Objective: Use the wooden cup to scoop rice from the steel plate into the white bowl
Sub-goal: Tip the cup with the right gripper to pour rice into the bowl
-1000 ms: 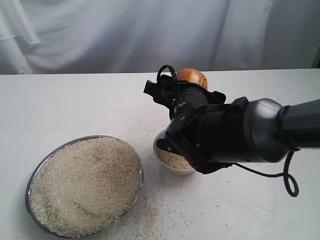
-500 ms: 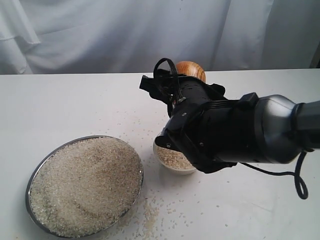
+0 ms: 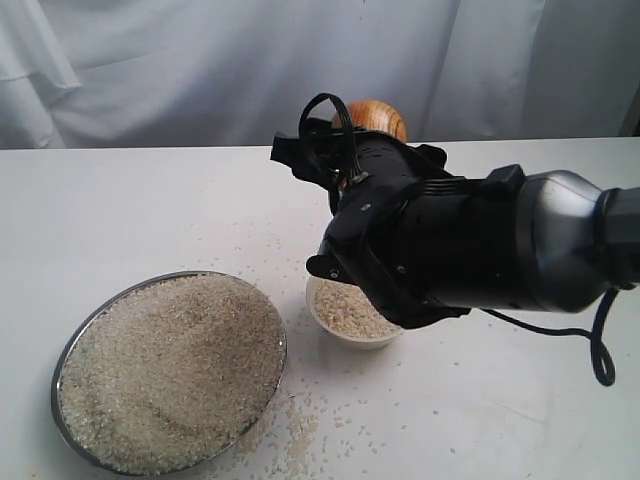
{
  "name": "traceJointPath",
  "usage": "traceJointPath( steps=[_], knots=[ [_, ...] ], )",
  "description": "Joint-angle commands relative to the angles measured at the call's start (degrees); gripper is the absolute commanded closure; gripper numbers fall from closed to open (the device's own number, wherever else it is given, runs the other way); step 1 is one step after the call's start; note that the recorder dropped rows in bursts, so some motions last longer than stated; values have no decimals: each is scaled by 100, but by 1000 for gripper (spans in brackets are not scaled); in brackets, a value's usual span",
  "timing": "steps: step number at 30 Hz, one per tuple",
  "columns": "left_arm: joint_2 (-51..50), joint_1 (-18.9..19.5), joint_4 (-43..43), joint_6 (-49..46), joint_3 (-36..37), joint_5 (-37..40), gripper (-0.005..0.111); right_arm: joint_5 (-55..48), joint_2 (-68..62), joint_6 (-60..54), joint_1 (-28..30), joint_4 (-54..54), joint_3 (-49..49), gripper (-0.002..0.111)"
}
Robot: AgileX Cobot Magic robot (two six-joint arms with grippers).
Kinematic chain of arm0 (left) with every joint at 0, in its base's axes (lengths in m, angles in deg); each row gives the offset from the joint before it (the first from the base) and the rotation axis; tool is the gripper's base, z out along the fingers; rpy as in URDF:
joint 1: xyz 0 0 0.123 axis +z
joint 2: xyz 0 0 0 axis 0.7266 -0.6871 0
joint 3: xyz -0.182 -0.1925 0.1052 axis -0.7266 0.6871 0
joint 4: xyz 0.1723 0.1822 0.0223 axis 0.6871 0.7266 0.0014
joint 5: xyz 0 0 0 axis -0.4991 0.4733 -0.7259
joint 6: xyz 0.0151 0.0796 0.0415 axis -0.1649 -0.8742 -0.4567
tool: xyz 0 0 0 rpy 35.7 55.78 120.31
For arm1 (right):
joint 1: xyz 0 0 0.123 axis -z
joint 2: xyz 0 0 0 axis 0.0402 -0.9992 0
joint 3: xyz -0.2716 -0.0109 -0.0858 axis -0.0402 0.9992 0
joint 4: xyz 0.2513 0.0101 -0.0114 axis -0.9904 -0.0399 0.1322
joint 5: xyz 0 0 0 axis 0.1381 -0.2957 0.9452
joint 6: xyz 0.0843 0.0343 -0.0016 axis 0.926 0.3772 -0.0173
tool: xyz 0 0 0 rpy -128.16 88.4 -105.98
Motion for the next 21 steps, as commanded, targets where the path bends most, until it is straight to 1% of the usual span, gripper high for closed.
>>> traceJointPath(
  steps=[1, 21],
  knots=[
    [24, 11, -9, 1, 28, -40, 107, -82, 76, -84, -20, 73, -41, 108],
    [24, 11, -9, 1, 28, -40, 107, -26, 321, 102, -20, 73, -29, 108]
  ],
)
